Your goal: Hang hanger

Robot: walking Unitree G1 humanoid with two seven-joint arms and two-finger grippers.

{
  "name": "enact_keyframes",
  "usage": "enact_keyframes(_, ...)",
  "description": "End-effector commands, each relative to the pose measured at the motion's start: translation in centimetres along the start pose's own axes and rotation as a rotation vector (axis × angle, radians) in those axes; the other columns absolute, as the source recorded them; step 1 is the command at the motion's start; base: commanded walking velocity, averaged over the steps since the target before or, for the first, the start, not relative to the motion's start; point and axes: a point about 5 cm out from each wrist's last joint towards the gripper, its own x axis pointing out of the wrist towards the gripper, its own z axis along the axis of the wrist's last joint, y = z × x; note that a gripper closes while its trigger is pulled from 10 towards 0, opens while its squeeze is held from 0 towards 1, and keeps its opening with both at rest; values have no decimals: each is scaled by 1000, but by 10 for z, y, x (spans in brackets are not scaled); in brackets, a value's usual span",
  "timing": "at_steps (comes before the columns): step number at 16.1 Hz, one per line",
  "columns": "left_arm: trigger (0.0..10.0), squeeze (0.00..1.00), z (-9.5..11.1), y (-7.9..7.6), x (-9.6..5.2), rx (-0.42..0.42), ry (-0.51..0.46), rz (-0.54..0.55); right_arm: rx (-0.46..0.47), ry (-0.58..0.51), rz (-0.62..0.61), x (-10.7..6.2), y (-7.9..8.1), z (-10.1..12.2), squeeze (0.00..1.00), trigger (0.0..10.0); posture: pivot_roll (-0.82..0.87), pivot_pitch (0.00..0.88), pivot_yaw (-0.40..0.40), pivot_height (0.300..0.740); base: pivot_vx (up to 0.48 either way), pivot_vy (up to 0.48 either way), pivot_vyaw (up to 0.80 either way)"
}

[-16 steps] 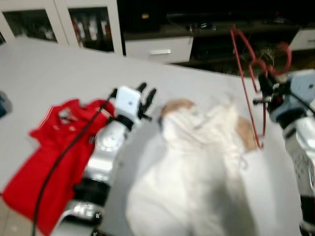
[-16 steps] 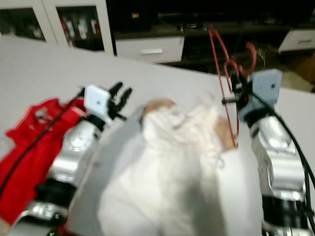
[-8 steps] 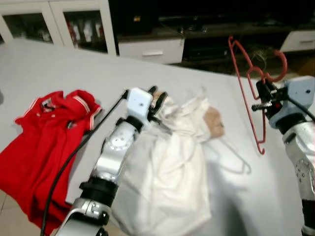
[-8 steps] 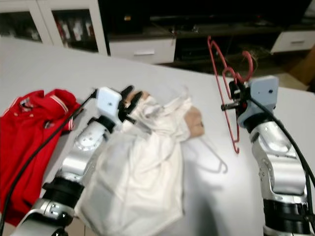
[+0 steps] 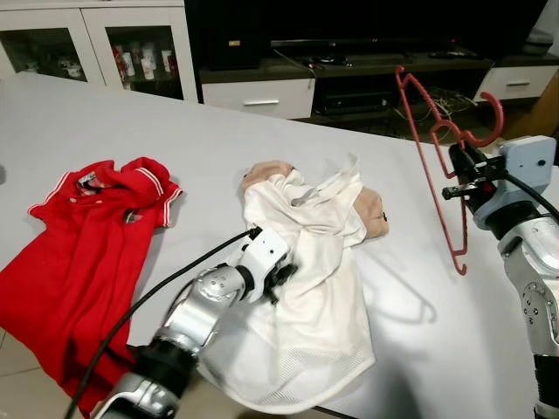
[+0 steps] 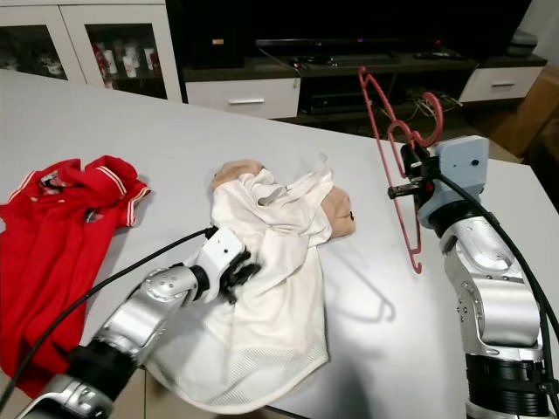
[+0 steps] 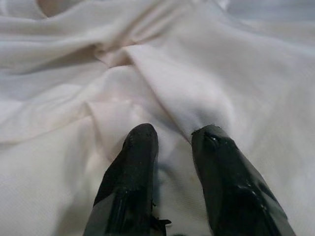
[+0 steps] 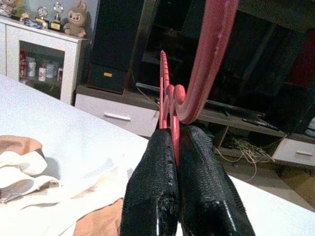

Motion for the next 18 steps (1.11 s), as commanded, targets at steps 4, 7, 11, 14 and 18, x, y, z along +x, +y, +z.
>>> enact_keyframes(4,10000,0,-16,-15,-17,26,82,-115,0,4,25,3,2,3,0,10000,31,69,-33,740,0,0,0)
enact_keyframes(7,10000,0,-44,-2,-60,172,219,-111,-3,18,45,2,2,0,0,10000,48,85,-39,740,0,0,0)
enact_keyframes(11,10000,0,-32,3,-92,250,221,-114,2,19,52,7,3,1,0,10000,63,89,-46,740,0,0,0)
enact_keyframes(14,10000,0,18,20,-87,301,14,-38,0,14,48,9,1,2,0,10000,57,89,-47,740,0,0,0)
enact_keyframes(18,10000,0,47,26,-60,181,-212,-5,0,10,35,8,1,2,0,10000,34,100,-33,740,0,0,0)
